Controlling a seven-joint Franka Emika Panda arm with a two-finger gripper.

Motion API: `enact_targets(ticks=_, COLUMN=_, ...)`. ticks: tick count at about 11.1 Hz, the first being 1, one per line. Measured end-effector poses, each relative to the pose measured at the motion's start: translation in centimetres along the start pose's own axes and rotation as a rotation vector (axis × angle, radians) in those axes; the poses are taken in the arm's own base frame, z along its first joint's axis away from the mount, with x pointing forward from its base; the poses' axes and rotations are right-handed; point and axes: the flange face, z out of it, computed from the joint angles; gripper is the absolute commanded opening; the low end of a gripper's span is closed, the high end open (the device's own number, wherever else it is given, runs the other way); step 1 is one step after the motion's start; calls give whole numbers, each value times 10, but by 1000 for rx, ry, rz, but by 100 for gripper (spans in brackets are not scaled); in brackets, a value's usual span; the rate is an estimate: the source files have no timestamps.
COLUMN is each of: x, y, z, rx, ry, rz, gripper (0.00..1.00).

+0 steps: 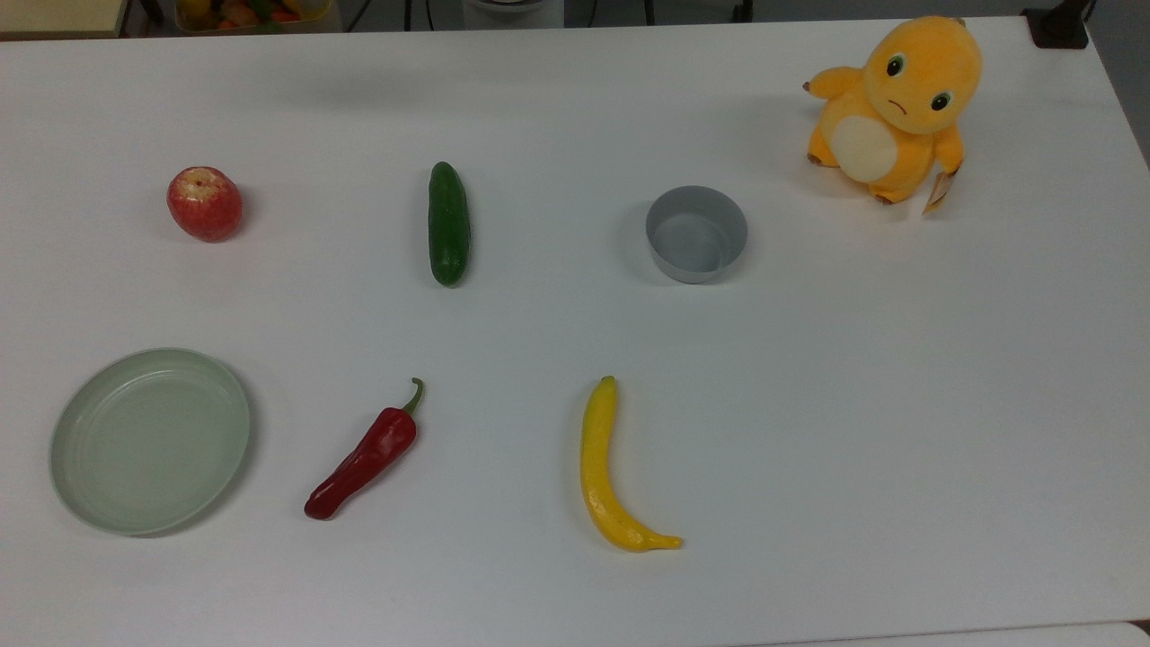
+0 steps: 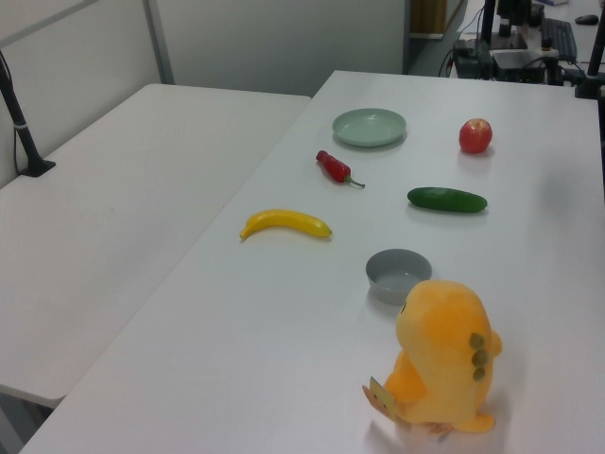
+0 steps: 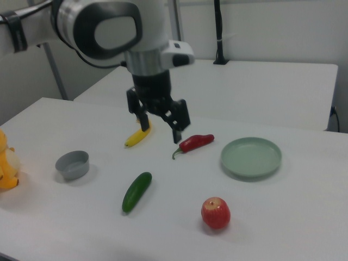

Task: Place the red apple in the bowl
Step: 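Move the open gripper from its start pose toward the red apple, then lower the open gripper over the red apple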

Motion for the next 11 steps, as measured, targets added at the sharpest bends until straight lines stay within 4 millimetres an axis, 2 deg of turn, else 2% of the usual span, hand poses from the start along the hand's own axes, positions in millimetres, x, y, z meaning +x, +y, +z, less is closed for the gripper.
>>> enact_targets(ticks=1, x=-1, y=19, z=12, rx=-7, ry=16, rz=-29, gripper=100)
enact_targets(ticks=3, x=5, y=43, z=37, rx=-37, ry=59, rz=-63, gripper=100)
enact_targets(ticks=8, x=45, y=50, z=117, rx=-97, ry=20, rz=-104, gripper=100)
enact_targets(ticks=11, x=62, y=51, z=163, rx=-117, ry=-23, rz=-114, gripper=100)
